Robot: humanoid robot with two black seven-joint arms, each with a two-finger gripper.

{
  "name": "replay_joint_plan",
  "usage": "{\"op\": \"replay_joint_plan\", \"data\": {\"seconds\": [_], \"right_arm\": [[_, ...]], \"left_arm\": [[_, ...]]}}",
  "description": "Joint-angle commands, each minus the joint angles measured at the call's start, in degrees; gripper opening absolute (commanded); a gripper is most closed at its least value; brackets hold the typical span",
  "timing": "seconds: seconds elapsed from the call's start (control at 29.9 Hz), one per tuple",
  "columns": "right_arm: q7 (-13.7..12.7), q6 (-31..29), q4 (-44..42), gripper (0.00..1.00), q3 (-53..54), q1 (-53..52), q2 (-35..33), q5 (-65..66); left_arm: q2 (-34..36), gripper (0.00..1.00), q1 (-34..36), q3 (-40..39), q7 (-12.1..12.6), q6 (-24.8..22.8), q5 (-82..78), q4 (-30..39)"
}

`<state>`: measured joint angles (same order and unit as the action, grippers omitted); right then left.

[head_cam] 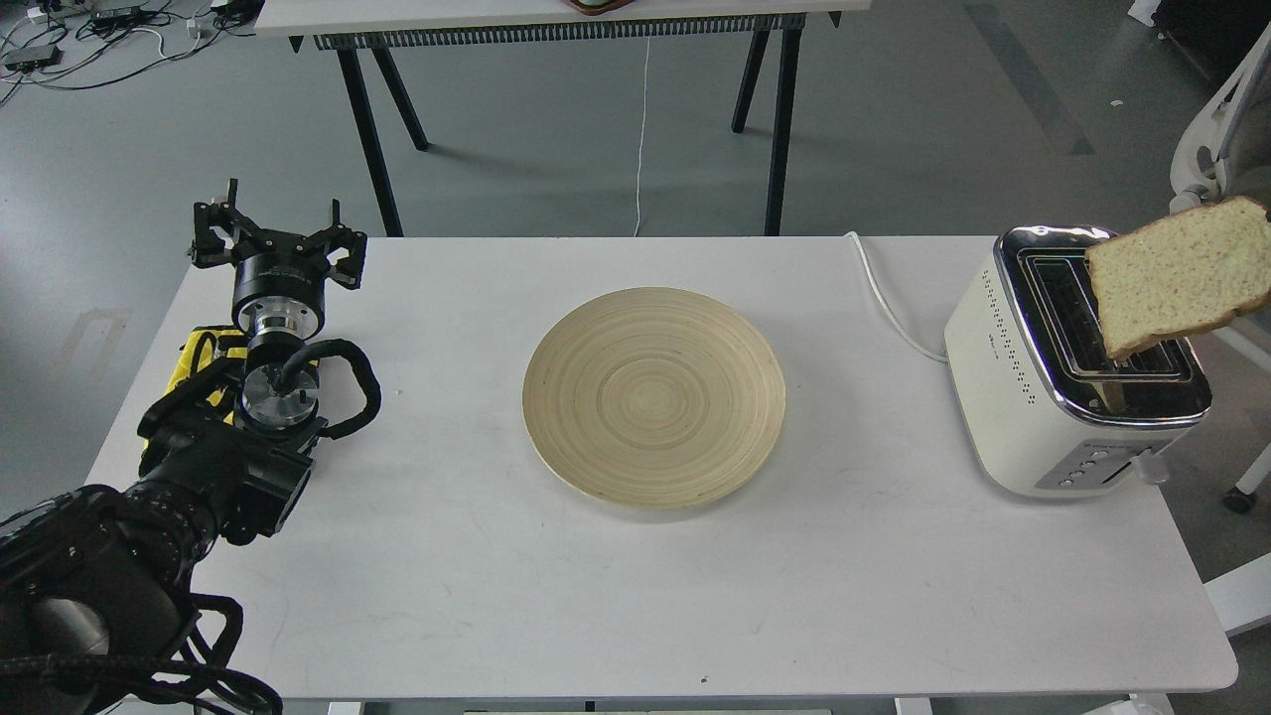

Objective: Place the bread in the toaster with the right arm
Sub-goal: 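Lower the bread slice into the toaster slot with the right gripper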

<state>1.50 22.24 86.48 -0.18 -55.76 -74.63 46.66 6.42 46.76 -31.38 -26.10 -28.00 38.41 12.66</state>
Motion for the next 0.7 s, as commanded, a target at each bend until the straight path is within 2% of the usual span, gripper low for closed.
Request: {"op": "replay_joint_plan", "data": {"seconds": [0.0,0.3,0.67], "right_arm": [[-0.01,-0.01,-1.75,0.00,0.00,0.30,1.42,-0.08],[-0.01,-0.01,-2.71,0.00,0.09,1.35,2.03,-0.17],[-0.09,-0.10,-6.76,0.00,0.09,3.02,9.67,-0.52]], "left_arm": [[0.00,1.00,0.00,0.00,0.00,0.00,0.00,0.00],[0.00,1.00,0.00,0.00,0.00,0.00,0.00,0.00],[0.00,1.00,0.00,0.00,0.00,0.00,0.00,0.00]]}}
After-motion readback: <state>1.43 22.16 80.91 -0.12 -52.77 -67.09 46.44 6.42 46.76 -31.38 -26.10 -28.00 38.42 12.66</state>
